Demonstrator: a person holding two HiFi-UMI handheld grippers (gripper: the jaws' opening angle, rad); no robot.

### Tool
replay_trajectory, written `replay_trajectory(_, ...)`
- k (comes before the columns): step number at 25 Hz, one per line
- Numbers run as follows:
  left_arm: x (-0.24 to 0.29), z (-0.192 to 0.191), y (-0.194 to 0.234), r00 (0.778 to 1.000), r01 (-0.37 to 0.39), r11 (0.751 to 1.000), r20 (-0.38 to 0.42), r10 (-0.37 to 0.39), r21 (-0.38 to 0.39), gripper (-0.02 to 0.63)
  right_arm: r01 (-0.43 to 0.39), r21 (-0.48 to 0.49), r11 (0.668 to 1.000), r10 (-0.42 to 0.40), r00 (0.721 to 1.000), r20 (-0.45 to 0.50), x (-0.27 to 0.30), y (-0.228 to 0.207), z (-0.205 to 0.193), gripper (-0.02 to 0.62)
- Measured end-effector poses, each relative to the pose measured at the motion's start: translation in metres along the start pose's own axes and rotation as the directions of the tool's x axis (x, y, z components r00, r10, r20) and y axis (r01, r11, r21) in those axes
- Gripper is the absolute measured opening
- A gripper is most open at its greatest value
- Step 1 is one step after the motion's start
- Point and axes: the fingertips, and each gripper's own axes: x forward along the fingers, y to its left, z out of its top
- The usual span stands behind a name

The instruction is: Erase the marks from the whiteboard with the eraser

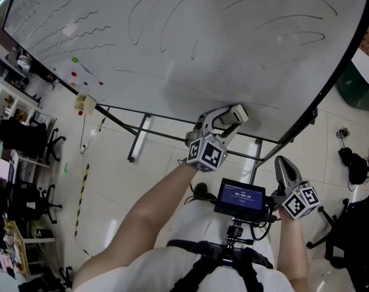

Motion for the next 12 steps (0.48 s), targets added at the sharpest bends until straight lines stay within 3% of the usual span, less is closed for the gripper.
replay_trajectory(4, -0.006, -0.003, 0.01, 0.999, 0.04, 0.999, 0.03, -0.039, -0.031, 0.256, 0.049, 0.015, 0.999, -0.05, 0.998, 0.03, -0.003, 0.002, 0.0, 0.017)
replay_trajectory(12, -0.029, -0.014, 0.049, 0.998, 0.042, 0.996, 0.046, -0.038, -0.082, 0.256, 0.113, 0.031, 0.993, -0.115, 0.991, 0.072, 0.01, 0.016, -0.002, 0.017)
